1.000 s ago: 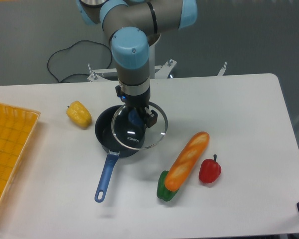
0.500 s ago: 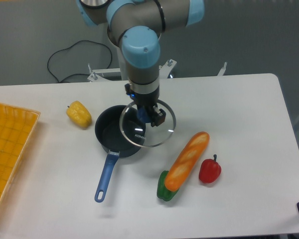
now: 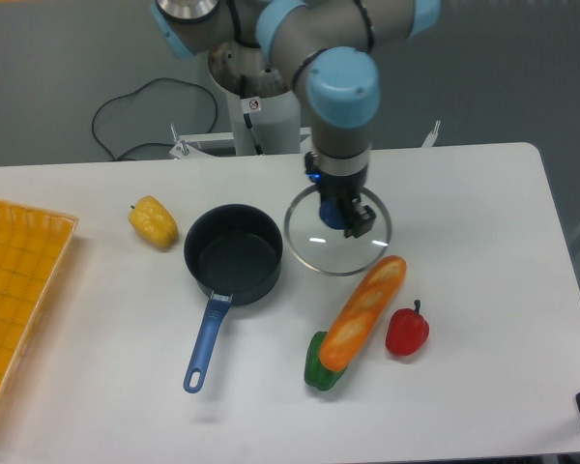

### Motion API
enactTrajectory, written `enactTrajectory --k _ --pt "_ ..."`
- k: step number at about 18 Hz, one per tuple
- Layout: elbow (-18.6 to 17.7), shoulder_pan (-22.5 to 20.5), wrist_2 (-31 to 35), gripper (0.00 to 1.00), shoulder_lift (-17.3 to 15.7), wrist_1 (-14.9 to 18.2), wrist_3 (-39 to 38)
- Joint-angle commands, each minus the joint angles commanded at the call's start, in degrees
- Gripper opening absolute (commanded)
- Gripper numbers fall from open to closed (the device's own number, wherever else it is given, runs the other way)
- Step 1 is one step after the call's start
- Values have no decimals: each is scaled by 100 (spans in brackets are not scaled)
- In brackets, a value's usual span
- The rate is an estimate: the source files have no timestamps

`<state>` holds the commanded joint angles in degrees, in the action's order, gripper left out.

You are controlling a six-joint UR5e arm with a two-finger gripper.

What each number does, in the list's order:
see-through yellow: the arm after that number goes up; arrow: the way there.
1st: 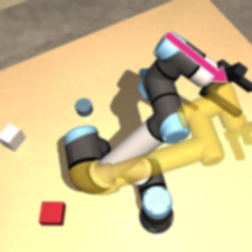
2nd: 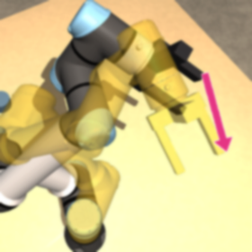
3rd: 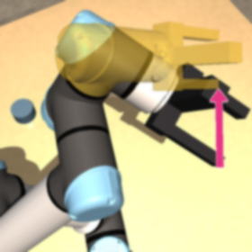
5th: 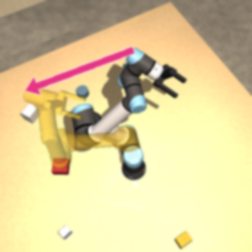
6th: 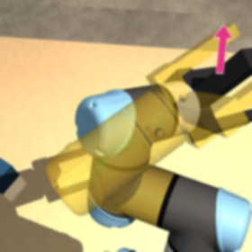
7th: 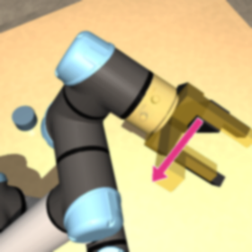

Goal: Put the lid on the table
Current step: 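Carry the lid away from the saucepan toward the open table area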

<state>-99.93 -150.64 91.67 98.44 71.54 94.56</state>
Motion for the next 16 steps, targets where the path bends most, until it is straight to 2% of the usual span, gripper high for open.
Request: enactTrajectory --k 10,16 --pt "-44 -914 53 52 219 -62 1415" --pt "-9 -1249 44 52 579 -431 1970"
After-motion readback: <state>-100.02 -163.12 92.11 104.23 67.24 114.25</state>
